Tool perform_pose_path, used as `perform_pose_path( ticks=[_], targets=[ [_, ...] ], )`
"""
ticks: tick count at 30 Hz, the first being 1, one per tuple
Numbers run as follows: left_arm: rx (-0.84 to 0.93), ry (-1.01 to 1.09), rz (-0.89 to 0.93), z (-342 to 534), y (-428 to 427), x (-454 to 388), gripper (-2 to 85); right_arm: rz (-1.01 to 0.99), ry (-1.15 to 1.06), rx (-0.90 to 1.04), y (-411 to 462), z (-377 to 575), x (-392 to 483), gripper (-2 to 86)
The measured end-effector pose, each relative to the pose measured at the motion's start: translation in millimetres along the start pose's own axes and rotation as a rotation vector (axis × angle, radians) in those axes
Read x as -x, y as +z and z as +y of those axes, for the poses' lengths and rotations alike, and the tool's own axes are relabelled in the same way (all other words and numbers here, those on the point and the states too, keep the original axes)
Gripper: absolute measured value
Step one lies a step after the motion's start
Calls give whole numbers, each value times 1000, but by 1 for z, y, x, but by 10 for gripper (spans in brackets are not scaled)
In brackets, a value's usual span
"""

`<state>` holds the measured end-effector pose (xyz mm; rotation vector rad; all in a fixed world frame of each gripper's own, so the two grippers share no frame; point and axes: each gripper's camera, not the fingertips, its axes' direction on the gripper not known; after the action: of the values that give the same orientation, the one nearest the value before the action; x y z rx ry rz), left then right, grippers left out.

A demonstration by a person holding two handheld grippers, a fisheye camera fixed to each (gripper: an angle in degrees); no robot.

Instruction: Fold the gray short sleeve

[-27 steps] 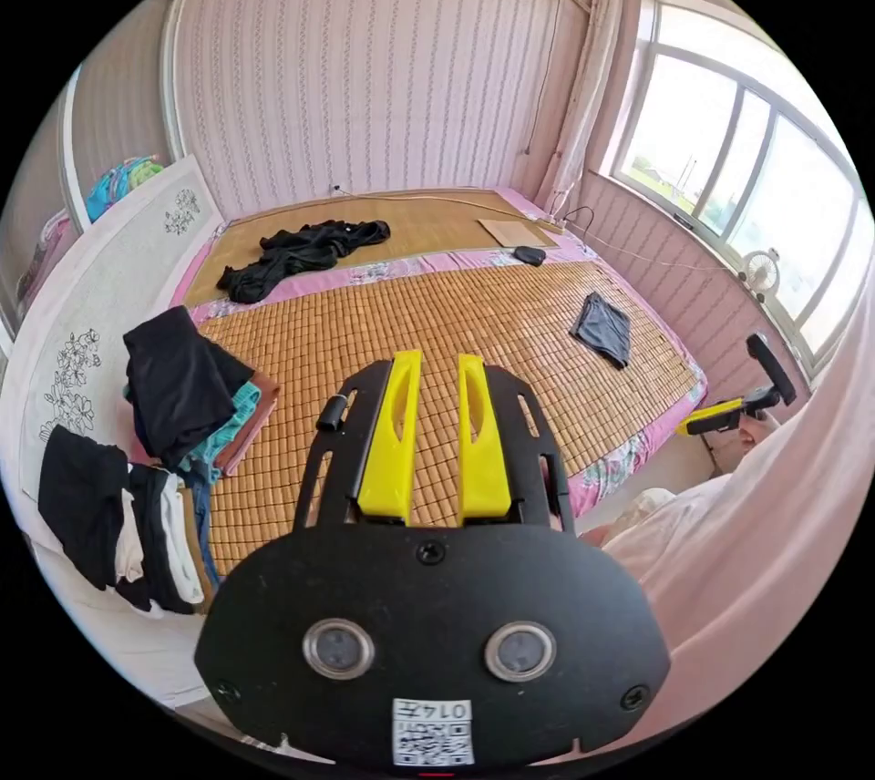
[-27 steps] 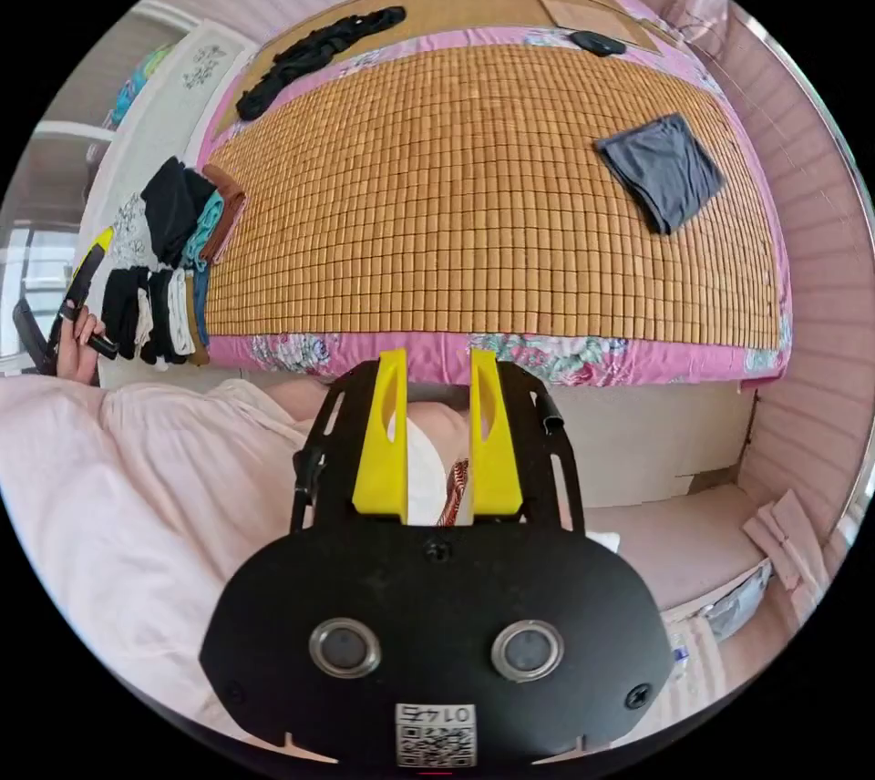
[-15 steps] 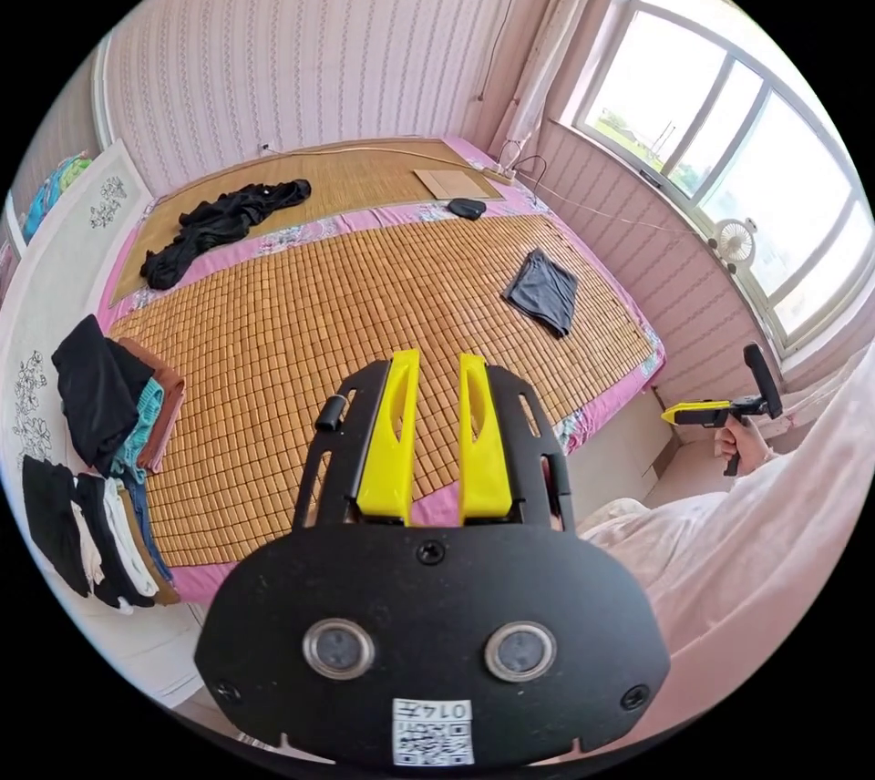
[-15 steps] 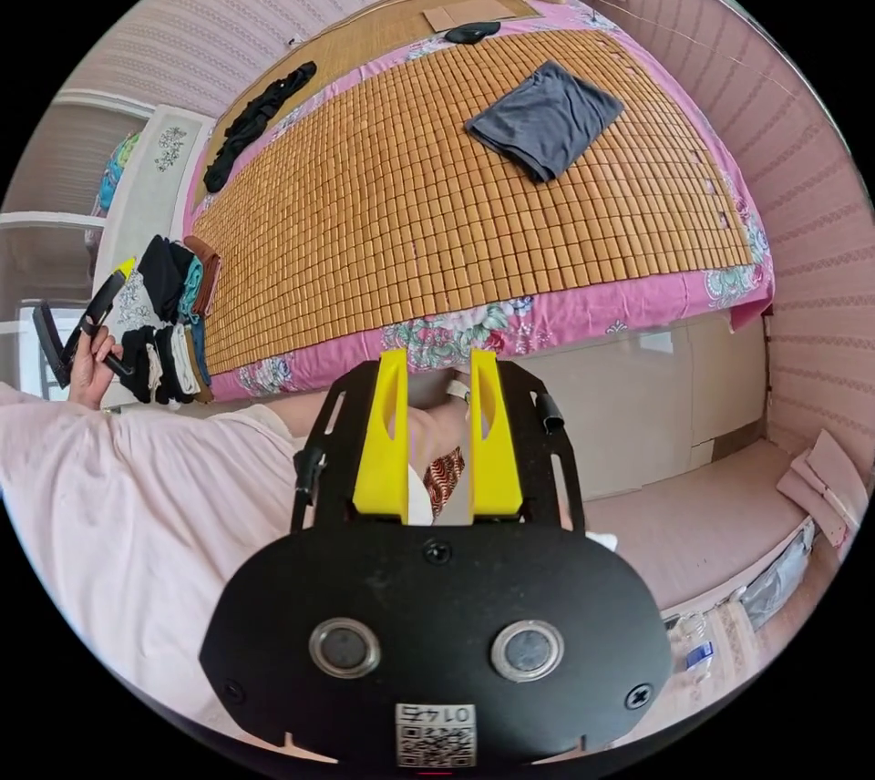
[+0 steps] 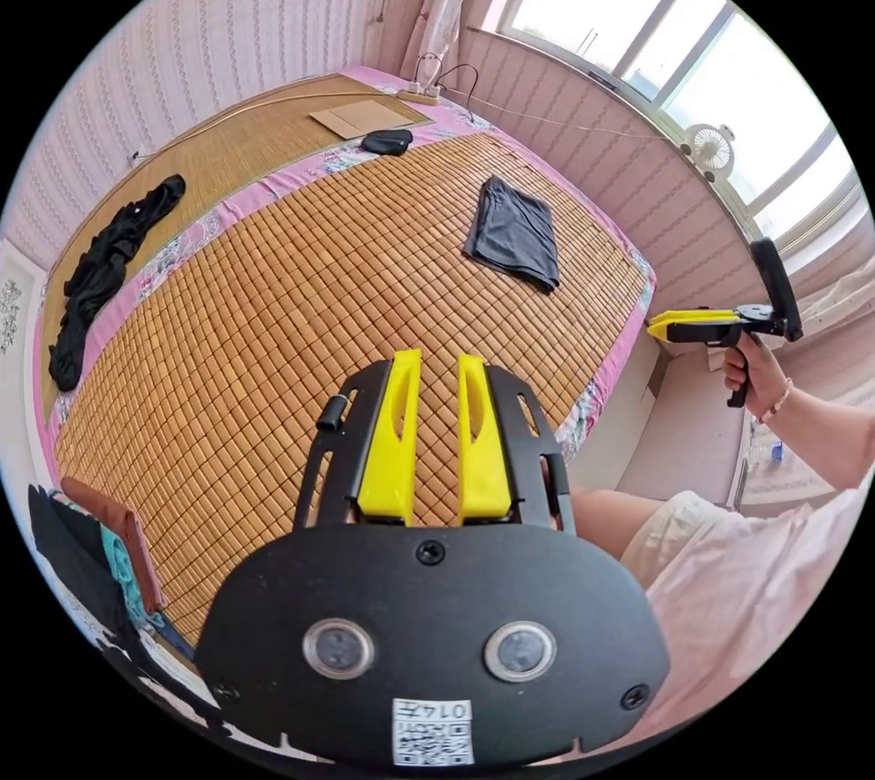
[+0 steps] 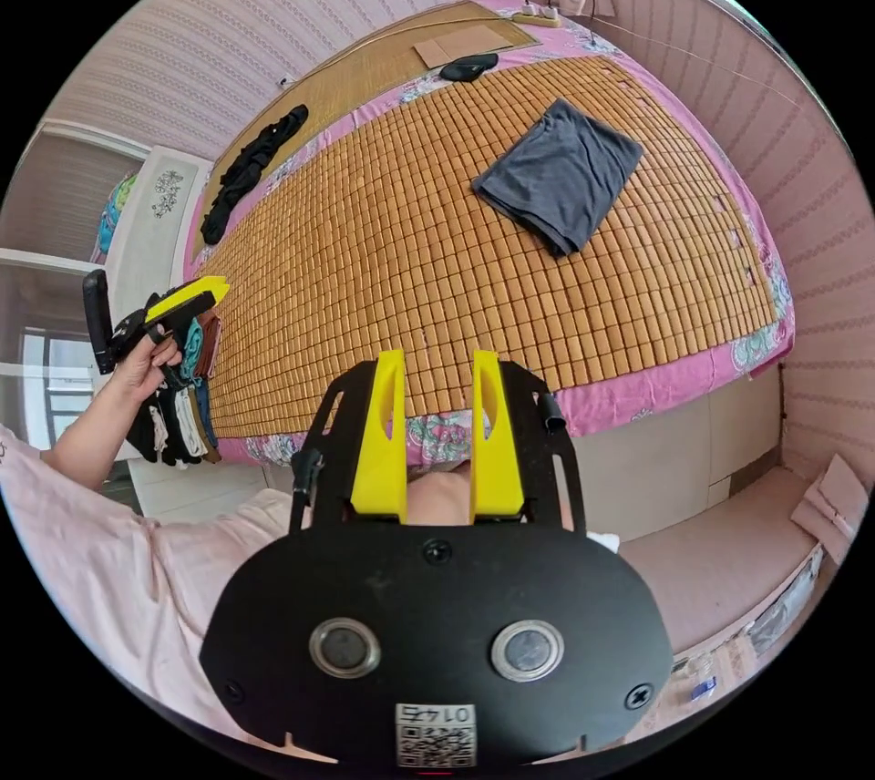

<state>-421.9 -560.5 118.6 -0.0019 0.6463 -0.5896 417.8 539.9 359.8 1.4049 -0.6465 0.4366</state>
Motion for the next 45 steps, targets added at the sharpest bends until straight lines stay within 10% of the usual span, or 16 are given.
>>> perform_pose_path(
  ticks=[11, 25, 33, 45],
  targets=[
    [45, 140, -5, -203, 278, -48, 84, 3, -81, -55, 142, -206, -106, 107],
    [129, 231, -42, -281, 380, -84, 68, -127, 26, -180, 93, -132, -253, 7],
    [6, 154, 55, -266, 311, -66, 12, -283, 160, -349, 9, -43, -357, 5],
    [-105, -71, 109, -73, -15, -10, 1, -488, 124, -274, -122, 53, -329, 3]
  ],
)
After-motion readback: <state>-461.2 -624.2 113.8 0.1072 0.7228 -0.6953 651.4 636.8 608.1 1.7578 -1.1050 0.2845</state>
